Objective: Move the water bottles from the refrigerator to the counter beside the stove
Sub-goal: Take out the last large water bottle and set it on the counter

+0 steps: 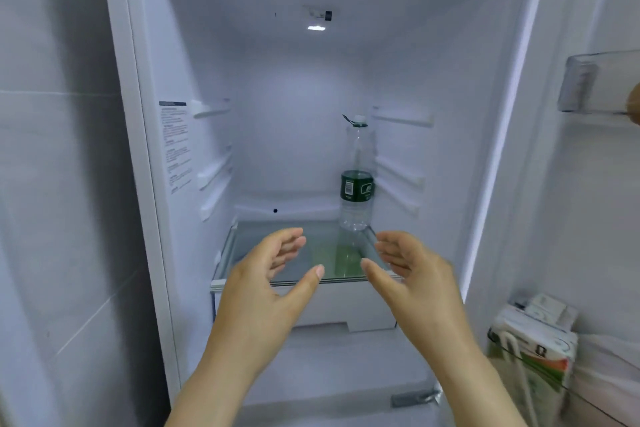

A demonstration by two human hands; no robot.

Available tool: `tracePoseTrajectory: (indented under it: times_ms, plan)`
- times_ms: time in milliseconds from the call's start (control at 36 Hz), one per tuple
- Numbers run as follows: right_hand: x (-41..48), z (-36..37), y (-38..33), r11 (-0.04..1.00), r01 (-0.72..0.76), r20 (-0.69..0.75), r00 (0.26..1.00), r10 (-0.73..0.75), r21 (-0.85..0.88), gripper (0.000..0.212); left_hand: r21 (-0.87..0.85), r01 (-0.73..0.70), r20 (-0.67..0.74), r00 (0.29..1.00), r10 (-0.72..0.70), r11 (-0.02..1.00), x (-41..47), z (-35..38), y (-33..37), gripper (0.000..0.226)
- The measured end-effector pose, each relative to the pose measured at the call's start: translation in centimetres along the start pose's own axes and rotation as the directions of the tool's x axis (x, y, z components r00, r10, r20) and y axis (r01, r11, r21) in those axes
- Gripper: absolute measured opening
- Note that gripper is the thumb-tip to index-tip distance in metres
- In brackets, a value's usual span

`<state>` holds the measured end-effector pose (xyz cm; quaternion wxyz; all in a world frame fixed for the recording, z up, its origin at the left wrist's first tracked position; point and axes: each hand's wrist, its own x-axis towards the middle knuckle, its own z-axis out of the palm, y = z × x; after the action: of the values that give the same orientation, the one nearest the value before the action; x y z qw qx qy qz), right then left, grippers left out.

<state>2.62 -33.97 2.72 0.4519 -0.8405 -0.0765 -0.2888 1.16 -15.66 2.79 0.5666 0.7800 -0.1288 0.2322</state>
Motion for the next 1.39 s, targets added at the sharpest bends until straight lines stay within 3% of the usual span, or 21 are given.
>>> tracePoseTrajectory:
  times_ms: [333,972,1389]
  plan:
    - [5.9,6.0,2.8,0.996,-0.074,-0.089,0.994,0.07,-0.046,0.036,-0.013,-0.007,0.086,0.996,0.008,1.0,8.5,-0.1,-6.3,0.039]
    - [17.5,9.9,12.7,0.974,-0.216,-0.057,0.975,0.213,-0.06,0.041,0.021,-0.017,0.127,0.992,0.015,1.0,23.2,8.4,-12.5,0.038]
    - [22.1,11.8,18.3,0.93,-0.366,-0.061,0.929,0.364,-0.017,0.047,0.13,-0.025,0.194,0.981,0.0,0.991,33.1,15.6,-15.0,0.063]
